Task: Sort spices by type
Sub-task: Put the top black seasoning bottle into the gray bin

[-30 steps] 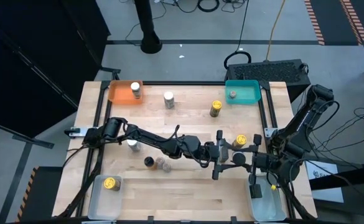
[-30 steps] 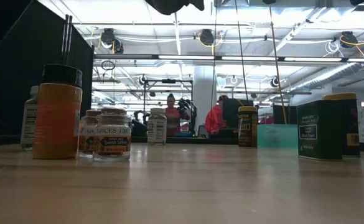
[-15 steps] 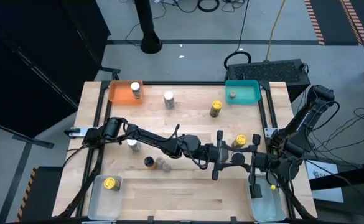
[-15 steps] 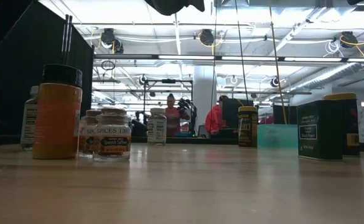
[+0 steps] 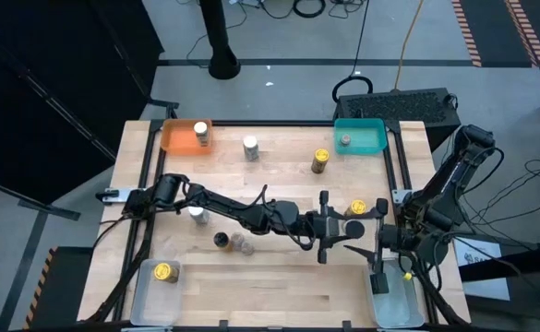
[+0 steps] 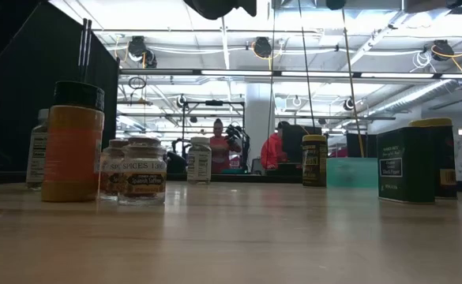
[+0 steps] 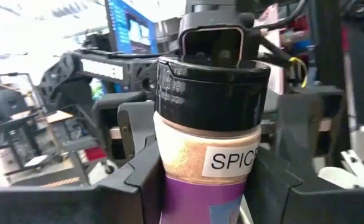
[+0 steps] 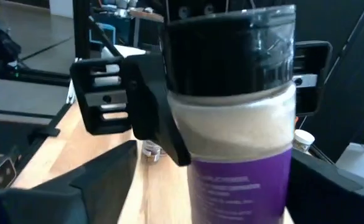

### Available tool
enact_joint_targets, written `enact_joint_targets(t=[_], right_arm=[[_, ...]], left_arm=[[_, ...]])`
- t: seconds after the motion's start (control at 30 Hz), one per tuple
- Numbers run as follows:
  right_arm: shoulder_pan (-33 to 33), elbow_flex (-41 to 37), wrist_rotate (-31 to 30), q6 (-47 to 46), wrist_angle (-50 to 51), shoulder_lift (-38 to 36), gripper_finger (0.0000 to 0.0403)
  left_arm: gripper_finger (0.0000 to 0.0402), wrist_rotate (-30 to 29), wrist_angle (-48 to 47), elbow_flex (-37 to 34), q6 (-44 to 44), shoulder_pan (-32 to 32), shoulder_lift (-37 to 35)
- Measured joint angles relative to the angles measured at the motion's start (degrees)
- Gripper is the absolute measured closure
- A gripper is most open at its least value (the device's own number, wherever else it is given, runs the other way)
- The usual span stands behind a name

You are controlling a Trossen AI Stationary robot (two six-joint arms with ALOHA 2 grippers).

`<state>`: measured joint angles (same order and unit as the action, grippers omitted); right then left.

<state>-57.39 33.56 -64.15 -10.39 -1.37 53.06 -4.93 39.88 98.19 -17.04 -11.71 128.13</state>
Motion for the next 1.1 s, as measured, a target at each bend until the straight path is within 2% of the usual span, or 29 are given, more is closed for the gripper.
enact_joint_targets(t=[0.07, 0.17, 0.37, 0.57, 0.67, 0.77, 0.87, 0.97, 1.1], right_arm=[[-0.7, 0.0, 0.0, -0.8, 0.7, -0.9, 0.0047], [-1.7, 0.0, 0.0, -1.2, 1.6, -2.6, 0.0045], [-3.2, 1.2, -0.3, 0.3, 3.9, -5.5, 0.0058], [-2.2, 9.1, -0.4, 6.4, 10.4, -3.5, 0.0062], [-1.2, 15.7, -0.2, 5.0, 19.9, -0.3, 0.0062], [0.6, 23.9, 1.1, -0.1, 33.6, 4.9, 0.0062], [3.4, 32.9, 5.8, -9.7, 49.5, 10.7, 0.0062], [7.0, 40.8, 13.4, -18.9, 63.7, 16.7, 0.0062], [10.0, 46.4, 19.0, -24.8, 73.2, 22.4, 0.0062]], left_arm=[[0.0229, -1.0, -1.2, 0.0, -0.1, -0.3, 0.0], [0.0229, -5.6, -6.9, 0.0, -1.8, -1.5, -0.7], [0.0229, -22.9, -22.1, 0.0, -6.3, -5.4, -4.7], [0.0229, -29.2, -29.5, 0.0, -5.8, -6.8, -6.1], [0.0229, -32.8, -30.0, 0.0, -4.3, -7.1, -6.2], [0.0229, -33.4, -30.1, 0.0, -1.7, -7.0, -6.2], [0.0229, -33.1, -30.3, 0.0, 0.1, -6.8, -6.2], [0.0229, -33.1, -30.5, 0.0, 0.2, -6.7, -6.2], [0.0229, -32.9, -30.5, 0.0, 0.2, -6.7, -6.2]])
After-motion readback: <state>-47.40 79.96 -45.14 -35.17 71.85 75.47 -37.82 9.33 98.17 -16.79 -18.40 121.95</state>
